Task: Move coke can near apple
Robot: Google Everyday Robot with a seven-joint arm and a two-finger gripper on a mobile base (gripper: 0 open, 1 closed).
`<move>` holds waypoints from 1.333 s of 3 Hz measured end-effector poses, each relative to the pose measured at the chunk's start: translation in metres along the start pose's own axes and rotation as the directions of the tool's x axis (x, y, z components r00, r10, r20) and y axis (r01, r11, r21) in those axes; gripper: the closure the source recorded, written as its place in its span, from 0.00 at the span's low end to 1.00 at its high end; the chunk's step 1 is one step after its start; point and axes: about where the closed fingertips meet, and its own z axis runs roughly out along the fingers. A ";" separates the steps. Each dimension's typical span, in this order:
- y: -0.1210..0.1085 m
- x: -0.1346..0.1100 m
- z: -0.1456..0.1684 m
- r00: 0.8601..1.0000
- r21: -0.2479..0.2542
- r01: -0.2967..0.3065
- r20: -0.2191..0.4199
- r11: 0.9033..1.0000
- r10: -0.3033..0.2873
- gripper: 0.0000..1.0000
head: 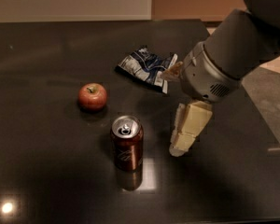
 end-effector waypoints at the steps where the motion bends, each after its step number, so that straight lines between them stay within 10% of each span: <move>1: 0.002 -0.017 0.016 0.999 -0.028 0.011 0.046 1.000 -0.009 0.00; 4: 0.029 -0.056 0.049 0.986 -0.090 0.115 0.130 0.989 -0.103 0.00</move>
Offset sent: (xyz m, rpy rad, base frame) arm -0.0157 0.0665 -0.0198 0.1326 0.0636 0.1198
